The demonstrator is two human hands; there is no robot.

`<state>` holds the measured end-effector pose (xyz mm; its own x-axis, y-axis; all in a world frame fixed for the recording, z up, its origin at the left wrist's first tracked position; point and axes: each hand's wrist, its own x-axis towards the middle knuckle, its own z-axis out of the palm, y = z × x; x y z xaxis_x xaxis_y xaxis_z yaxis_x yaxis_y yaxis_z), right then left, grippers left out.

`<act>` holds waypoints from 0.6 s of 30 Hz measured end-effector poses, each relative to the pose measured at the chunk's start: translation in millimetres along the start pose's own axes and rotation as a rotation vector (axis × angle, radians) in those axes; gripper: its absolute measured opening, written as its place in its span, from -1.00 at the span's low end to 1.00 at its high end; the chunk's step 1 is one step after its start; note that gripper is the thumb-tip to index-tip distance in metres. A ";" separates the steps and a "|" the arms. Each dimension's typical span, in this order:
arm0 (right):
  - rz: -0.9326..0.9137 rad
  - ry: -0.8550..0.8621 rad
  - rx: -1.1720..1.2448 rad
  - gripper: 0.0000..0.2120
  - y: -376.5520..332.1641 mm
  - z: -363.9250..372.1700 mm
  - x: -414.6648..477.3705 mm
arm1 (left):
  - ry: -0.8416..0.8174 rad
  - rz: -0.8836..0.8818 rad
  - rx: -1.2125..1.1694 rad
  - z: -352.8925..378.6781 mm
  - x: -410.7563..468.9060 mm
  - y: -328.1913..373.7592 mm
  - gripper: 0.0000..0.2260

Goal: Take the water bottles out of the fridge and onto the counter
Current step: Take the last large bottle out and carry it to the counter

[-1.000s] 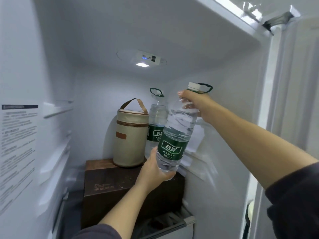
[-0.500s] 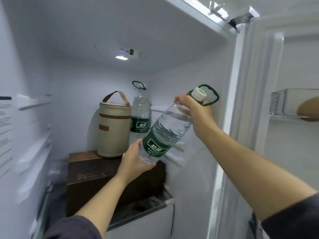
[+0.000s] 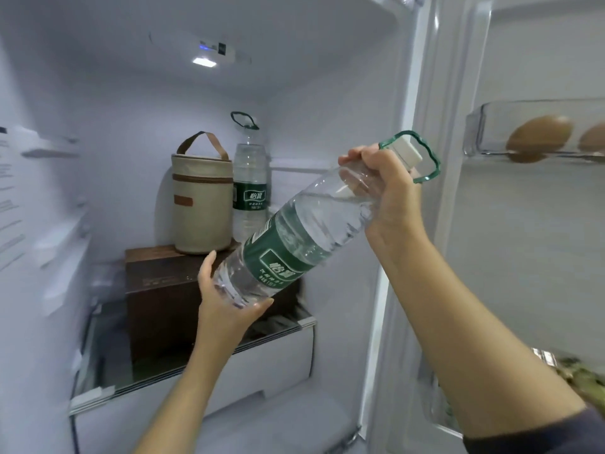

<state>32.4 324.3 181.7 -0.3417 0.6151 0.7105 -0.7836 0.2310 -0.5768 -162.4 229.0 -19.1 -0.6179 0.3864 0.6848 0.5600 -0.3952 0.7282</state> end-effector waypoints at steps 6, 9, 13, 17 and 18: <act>-0.025 -0.196 -0.052 -0.90 -3.1 -17.7 -21.0 | 0.055 0.043 -0.047 -4.4 -20.3 7.0 -0.10; 0.001 -0.185 0.031 -0.83 -3.9 -26.8 -27.8 | 0.043 0.056 -0.025 -9.0 -17.7 18.2 -0.08; 0.013 -0.134 0.116 -0.92 -8.1 -38.1 -41.0 | 0.046 0.016 0.031 -8.5 -31.1 26.2 -0.07; 0.036 -0.127 0.108 -0.92 -23.4 -53.2 -57.4 | 0.060 -0.022 0.042 0.0 -53.6 37.3 -0.07; 0.035 -0.136 0.112 -0.92 -27.9 -58.1 -62.7 | 0.061 -0.029 0.031 2.5 -60.8 41.0 -0.08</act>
<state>105.8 323.1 129.9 -0.4309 0.5116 0.7434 -0.8202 0.1214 -0.5590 -100.4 191.4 -30.8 -0.6658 0.3455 0.6613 0.5576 -0.3584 0.7487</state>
